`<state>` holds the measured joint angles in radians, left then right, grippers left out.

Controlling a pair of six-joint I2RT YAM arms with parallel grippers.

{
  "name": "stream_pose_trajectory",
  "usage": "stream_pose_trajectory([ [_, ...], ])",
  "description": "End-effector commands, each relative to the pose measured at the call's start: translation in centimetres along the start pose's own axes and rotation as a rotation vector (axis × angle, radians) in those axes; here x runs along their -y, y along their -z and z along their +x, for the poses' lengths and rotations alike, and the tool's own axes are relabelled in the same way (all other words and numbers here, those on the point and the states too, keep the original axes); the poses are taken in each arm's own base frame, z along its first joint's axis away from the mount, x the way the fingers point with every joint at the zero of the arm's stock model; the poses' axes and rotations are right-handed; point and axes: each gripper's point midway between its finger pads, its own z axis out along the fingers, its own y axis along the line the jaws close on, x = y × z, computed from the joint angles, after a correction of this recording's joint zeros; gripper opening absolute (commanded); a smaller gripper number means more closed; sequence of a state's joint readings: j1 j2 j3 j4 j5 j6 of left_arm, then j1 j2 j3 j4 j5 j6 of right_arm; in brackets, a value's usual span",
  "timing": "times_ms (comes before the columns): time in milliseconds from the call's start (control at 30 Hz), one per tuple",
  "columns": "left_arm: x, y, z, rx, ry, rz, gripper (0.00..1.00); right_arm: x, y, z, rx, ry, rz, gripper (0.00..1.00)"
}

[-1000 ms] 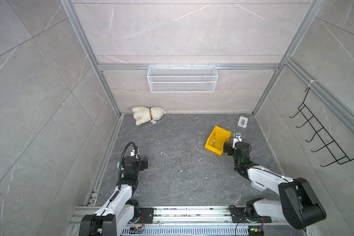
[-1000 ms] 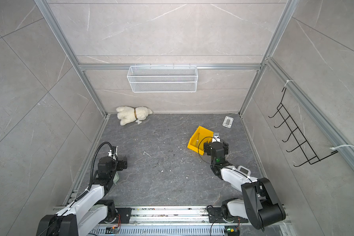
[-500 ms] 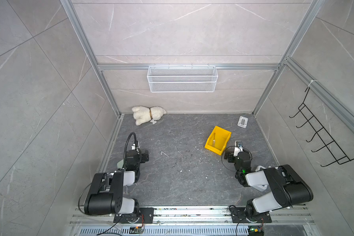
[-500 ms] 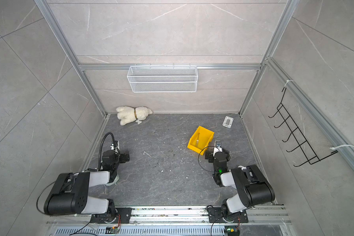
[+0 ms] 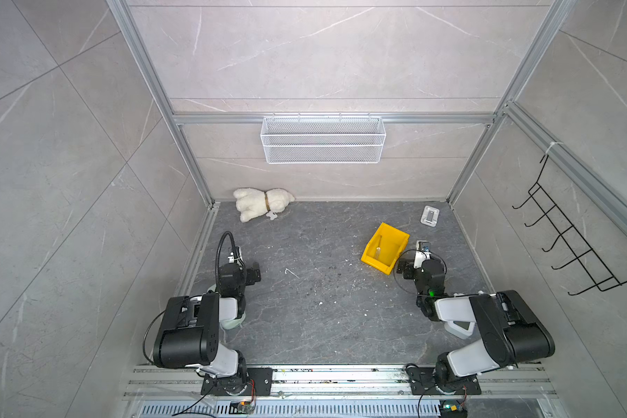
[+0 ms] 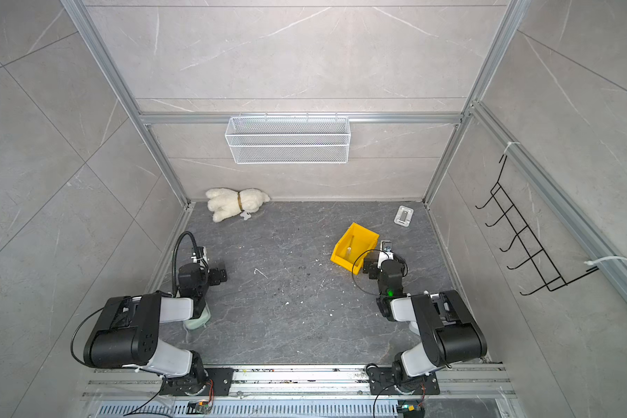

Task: Put the screwdriver in the bin
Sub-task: Reset both arms

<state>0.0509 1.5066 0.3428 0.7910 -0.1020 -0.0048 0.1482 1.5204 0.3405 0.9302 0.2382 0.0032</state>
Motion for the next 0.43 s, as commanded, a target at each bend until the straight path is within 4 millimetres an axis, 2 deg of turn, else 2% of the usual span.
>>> stream_pose_trajectory([
  [0,0.05,-0.06,-2.38,0.079,0.023,0.005,1.00,-0.10,-0.12,0.25,-0.017,-0.006,-0.007,0.99],
  [400,0.02,-0.05,-2.42,0.080,0.023,0.004,1.00,-0.12,-0.16,0.24,-0.019,-0.005,-0.010,0.99],
])
